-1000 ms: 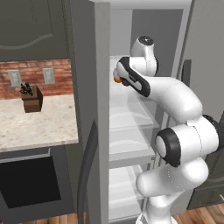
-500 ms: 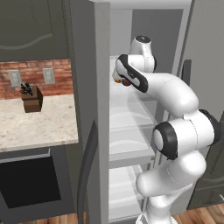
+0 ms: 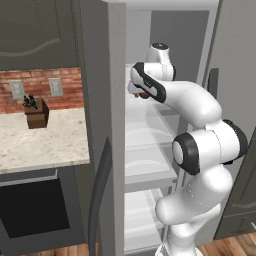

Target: Pick up the tangerine and apple from the fridge and place one fruit on each plate on the dining counter.

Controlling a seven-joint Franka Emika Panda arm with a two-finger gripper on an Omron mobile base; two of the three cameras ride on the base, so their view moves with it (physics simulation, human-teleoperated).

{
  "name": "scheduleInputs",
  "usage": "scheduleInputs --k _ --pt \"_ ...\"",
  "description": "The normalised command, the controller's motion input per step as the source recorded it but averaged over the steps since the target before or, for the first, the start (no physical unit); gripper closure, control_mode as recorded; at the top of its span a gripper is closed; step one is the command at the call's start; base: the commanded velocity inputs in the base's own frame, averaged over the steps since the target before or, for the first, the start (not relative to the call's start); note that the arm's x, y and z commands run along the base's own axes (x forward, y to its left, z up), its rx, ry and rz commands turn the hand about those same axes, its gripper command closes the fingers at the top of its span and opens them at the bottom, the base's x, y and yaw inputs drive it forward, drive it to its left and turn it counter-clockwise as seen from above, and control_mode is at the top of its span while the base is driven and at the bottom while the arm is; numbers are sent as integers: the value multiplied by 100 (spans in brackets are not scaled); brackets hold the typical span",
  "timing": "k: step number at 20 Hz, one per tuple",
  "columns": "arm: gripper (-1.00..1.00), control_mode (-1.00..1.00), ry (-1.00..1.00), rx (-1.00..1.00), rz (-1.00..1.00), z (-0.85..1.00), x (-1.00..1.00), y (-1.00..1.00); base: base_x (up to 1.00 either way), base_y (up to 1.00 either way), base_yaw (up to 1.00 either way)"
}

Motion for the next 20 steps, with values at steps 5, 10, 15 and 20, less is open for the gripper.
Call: scheduleInputs --k 5,10,15,20 --pt "-100 -100 3 0 0 -34 0 9 0 0 0" --pt "-100 -100 0 0 0 -20 0 7 0 0 0" --pt "100 -100 0 0 0 -6 0 3 0 0 0" --pt "100 -100 1 0 0 -2 0 3 0 0 0"
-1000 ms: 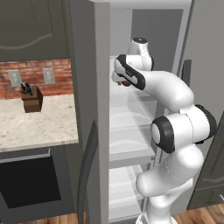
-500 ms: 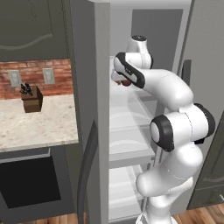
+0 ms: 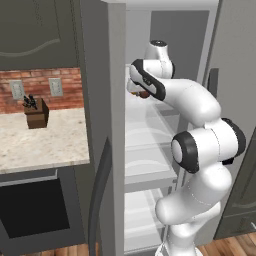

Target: Pick up the tangerine and apple from the fridge and place one fruit on each plate on the dining counter.

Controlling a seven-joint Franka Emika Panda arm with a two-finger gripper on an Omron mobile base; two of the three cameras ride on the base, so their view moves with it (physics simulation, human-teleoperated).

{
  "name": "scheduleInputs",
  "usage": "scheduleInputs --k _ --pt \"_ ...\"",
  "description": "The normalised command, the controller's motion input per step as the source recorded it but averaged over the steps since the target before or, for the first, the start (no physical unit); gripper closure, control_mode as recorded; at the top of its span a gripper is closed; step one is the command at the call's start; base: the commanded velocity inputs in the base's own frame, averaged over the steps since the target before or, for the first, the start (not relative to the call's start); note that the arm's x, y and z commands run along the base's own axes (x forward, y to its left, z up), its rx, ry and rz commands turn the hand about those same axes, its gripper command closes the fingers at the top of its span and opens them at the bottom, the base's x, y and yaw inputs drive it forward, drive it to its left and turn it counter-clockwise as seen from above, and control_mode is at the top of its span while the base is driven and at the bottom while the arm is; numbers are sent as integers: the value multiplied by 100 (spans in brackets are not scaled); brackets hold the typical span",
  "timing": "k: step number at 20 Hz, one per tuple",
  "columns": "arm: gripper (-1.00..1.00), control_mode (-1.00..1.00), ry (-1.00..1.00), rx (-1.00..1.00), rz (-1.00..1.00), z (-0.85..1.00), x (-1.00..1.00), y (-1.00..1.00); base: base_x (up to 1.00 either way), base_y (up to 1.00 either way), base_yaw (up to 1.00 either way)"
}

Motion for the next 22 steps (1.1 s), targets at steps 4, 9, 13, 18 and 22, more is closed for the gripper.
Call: scheduleInputs --k 4,9,13,18,22 --pt "100 -100 0 0 0 0 0 0 0 0 0" --pt "100 -100 -17 2 0 1 -72 -9 0 0 0" --pt "100 -100 -25 9 0 14 -100 -26 0 0 0" --pt "100 -100 -14 5 0 14 -100 -21 0 0 0" --pt "100 -100 -4 1 0 4 -100 -25 0 0 0"
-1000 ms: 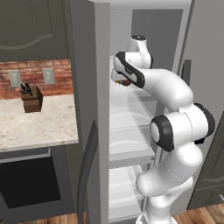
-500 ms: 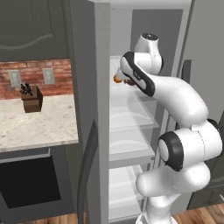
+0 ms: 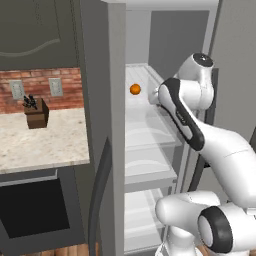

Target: Pick up the tangerine and apple from the fridge and place one fruit on each plate on the dining counter.

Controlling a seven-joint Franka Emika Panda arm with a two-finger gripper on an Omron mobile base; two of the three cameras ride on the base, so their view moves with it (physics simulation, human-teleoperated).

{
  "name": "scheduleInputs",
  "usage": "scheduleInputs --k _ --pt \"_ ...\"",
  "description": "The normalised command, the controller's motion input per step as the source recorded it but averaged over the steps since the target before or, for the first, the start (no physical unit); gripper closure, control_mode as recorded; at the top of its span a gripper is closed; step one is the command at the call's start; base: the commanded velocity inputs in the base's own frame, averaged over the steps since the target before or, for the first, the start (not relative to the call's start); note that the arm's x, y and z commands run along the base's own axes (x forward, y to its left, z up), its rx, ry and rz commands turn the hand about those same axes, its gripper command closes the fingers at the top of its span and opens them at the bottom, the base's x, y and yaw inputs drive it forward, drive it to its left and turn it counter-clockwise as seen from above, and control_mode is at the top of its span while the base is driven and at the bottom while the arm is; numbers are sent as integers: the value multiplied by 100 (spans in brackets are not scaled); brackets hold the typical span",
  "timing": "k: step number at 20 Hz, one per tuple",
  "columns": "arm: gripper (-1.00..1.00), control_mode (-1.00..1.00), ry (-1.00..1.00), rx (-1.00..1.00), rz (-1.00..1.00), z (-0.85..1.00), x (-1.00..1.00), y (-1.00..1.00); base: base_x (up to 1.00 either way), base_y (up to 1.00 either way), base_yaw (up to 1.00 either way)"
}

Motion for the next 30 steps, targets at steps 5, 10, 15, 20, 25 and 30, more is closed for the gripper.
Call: scheduleInputs --k 5,10,15,20,25,30 --pt "100 -100 0 0 -1 0 -100 -28 0 0 0" --pt "100 -100 1 -1 -7 0 -100 -28 0 0 0" --pt "100 -100 2 -13 -8 0 -56 -23 0 0 0" --pt "100 -100 3 -8 -3 4 -5 -2 0 0 0" --pt "100 -100 0 0 0 0 0 0 0 0 0" --pt "100 -100 0 0 0 0 0 0 0 0 0"
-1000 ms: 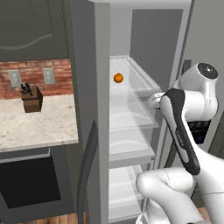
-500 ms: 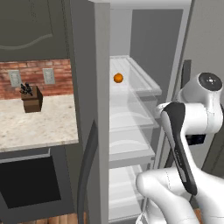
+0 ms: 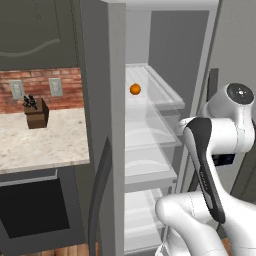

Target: Pick up the tangerine and apple from the fridge and place one fruit on each plate on the dining counter.

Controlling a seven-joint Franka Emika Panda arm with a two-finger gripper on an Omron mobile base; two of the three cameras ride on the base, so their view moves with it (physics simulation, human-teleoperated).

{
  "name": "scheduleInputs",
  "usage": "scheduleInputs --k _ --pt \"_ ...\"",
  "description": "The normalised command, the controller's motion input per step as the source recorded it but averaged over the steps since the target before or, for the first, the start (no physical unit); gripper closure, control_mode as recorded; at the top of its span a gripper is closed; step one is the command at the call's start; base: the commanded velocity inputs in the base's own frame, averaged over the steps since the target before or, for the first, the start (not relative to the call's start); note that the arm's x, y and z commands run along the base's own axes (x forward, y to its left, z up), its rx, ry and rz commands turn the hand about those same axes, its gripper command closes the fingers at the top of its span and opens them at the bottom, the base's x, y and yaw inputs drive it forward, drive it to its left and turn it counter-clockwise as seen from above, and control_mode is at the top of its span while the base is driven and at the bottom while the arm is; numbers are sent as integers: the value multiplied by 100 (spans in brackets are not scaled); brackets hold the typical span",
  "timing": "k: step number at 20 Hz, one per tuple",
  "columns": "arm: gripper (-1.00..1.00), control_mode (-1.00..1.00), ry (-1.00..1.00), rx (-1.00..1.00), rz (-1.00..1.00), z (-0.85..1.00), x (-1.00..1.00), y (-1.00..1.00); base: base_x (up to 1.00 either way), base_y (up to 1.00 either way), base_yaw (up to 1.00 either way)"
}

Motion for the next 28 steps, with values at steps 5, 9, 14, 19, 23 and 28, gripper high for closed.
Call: scheduleInputs --k 5,9,14,19,23,28 --pt "100 100 0 0 0 0 0 0 -84 0 -4" --pt "100 100 0 0 0 0 0 0 -100 -4 -15" --pt "100 100 0 0 0 0 0 0 -71 -3 -68" --pt "100 100 0 0 0 0 0 0 -23 0 -89" --pt "100 100 0 0 0 0 0 0 -21 0 -88" --pt "100 100 0 0 0 0 0 0 -96 -4 -61"
